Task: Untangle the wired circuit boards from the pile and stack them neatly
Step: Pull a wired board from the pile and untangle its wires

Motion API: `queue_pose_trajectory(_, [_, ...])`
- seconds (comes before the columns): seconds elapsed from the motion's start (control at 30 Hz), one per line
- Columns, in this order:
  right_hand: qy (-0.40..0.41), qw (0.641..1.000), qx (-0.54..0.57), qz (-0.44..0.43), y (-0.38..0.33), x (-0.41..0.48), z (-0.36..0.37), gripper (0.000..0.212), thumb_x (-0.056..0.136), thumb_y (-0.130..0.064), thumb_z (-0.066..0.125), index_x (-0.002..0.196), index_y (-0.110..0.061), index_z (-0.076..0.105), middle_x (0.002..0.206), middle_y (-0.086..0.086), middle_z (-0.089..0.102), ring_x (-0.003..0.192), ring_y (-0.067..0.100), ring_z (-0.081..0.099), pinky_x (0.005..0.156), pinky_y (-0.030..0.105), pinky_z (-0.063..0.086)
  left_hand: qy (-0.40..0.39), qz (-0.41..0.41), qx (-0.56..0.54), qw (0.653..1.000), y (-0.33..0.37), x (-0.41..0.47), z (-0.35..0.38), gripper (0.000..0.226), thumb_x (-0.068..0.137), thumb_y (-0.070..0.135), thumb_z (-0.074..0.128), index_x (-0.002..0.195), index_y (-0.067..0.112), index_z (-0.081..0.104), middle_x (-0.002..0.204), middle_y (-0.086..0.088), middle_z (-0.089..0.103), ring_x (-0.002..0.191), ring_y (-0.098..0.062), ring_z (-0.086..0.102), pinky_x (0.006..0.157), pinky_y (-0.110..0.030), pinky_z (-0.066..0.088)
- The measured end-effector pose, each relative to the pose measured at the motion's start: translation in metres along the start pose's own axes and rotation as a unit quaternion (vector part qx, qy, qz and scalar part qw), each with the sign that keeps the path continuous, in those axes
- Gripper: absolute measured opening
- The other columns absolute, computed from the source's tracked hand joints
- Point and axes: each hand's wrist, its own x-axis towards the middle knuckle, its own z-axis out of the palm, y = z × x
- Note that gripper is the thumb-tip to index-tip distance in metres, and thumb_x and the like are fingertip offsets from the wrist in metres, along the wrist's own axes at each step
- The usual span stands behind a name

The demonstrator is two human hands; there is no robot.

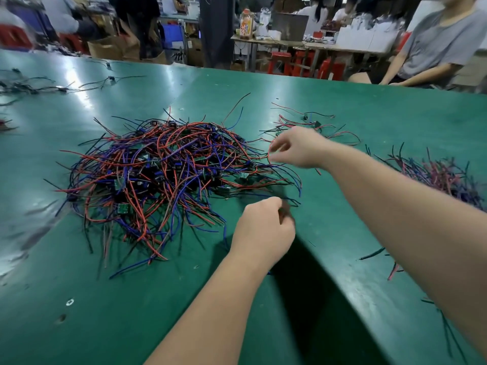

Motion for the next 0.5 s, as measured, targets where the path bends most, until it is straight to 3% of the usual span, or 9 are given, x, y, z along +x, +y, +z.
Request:
queue_pose_trajectory(0.07, [-0.063,0.997,0.008,-0.054,-0.022,-0.006,0.022,0.025,0.079,-0.037,0.073,0.1,-0.022,0.073,0.087,-0.007,0.068,0.085,0.012,0.063,0.073,0.018,0.041,-0.01,-0.012,-0.01,1.0,-0.003,0.001,0.001,0.023,0.083,0.023,0.054,0.1,0.021,0.068,0.097,-0.001,0.071,0.094,-0.024,0.062,0.081,-0.03,0.05])
queue_pose_trajectory(0.17, [-0.072,0.993,-0.021,-0.096,-0.039,-0.008,0.047,0.018,0.078,-0.025,0.074,0.094,-0.017,0.075,0.086,-0.002,0.069,0.078,0.013,0.059,0.073,0.021,0.046,-0.01,-0.023,-0.024,0.999,-0.006,0.001,0.001,0.022,0.082,0.02,0.055,0.099,0.02,0.07,0.096,-0.003,0.071,0.093,-0.024,0.063,0.078,-0.027,0.049])
queue_pose_trajectory(0.3, [-0.015,0.994,0.026,-0.106,-0.04,-0.013,0.048,0.011,0.083,-0.016,0.068,0.09,-0.011,0.075,0.088,0.002,0.073,0.082,0.018,0.064,0.075,0.025,0.048,-0.012,-0.035,-0.052,0.998,-0.008,0.003,0.003,0.024,0.081,0.021,0.055,0.101,0.022,0.069,0.097,0.001,0.072,0.092,-0.02,0.065,0.079,-0.023,0.049])
queue_pose_trajectory(0.4, [0.072,0.986,0.112,-0.103,-0.039,-0.025,0.032,0.01,0.085,-0.016,0.068,0.09,-0.012,0.076,0.076,-0.003,0.067,0.068,0.009,0.056,0.066,0.02,0.038,0.001,-0.037,-0.078,0.996,-0.009,0.006,0.005,0.023,0.083,0.017,0.057,0.103,0.018,0.068,0.091,0.0,0.072,0.086,-0.02,0.065,0.075,-0.021,0.046])
queue_pose_trajectory(0.5, [0.148,0.959,0.227,-0.087,-0.039,-0.045,0.017,0.007,0.085,-0.014,0.068,0.082,-0.017,0.073,0.068,-0.007,0.064,0.06,0.005,0.055,0.065,0.023,0.046,0.013,-0.072,-0.222,0.972,-0.002,0.008,0.004,0.025,0.088,0.009,0.058,0.112,0.014,0.06,0.082,-0.005,0.07,0.074,-0.025,0.063,0.069,-0.032,0.047])
